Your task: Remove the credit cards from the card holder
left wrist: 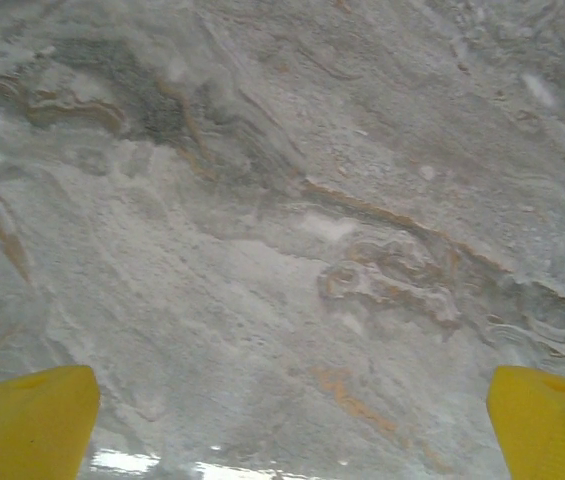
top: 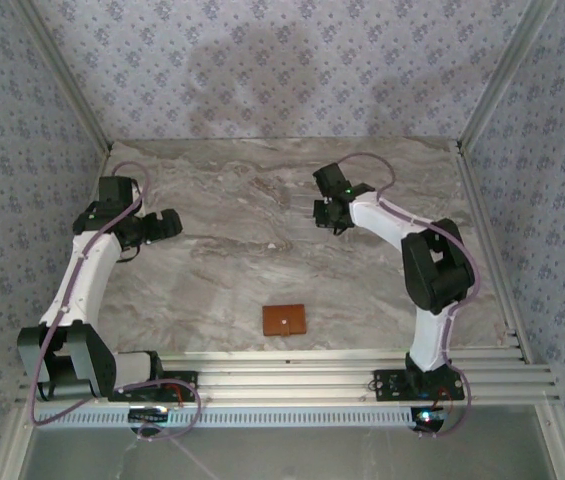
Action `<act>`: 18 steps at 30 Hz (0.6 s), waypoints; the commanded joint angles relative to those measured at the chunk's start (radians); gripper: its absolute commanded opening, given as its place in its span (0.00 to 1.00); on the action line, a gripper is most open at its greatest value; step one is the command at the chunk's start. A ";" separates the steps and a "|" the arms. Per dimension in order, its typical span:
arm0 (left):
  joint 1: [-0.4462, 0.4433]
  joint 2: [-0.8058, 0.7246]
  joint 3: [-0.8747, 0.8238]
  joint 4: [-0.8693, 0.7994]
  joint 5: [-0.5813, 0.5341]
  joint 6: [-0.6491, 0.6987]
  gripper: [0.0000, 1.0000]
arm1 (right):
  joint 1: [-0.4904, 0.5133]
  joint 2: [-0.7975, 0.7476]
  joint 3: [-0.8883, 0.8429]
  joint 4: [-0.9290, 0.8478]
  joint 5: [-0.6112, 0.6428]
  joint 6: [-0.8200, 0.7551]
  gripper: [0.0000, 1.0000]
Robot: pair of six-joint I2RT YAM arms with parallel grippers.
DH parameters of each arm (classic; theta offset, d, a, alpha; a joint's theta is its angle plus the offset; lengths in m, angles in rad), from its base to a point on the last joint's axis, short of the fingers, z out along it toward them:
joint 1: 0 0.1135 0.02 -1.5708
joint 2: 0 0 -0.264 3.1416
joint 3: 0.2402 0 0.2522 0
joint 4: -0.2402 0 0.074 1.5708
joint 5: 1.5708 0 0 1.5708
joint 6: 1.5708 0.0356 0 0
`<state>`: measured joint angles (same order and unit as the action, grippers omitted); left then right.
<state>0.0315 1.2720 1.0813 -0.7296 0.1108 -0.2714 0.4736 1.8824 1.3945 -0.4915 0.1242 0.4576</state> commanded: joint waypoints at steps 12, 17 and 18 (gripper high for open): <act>-0.508 0.024 -0.183 0.125 0.288 -0.321 0.86 | -0.007 -0.195 -0.044 -0.163 -0.327 -0.394 0.50; -0.705 0.073 -0.197 0.104 0.301 -0.342 0.76 | 0.031 -0.274 -0.140 -0.189 -0.433 -0.370 0.51; -0.728 0.078 -0.203 0.098 0.304 -0.342 0.74 | 0.040 -0.289 -0.158 -0.190 -0.440 -0.364 0.51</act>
<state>-0.6510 1.3369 0.8917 -0.6243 0.3866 -0.5751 0.4847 1.6489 1.2808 -0.6159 -0.2268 0.1181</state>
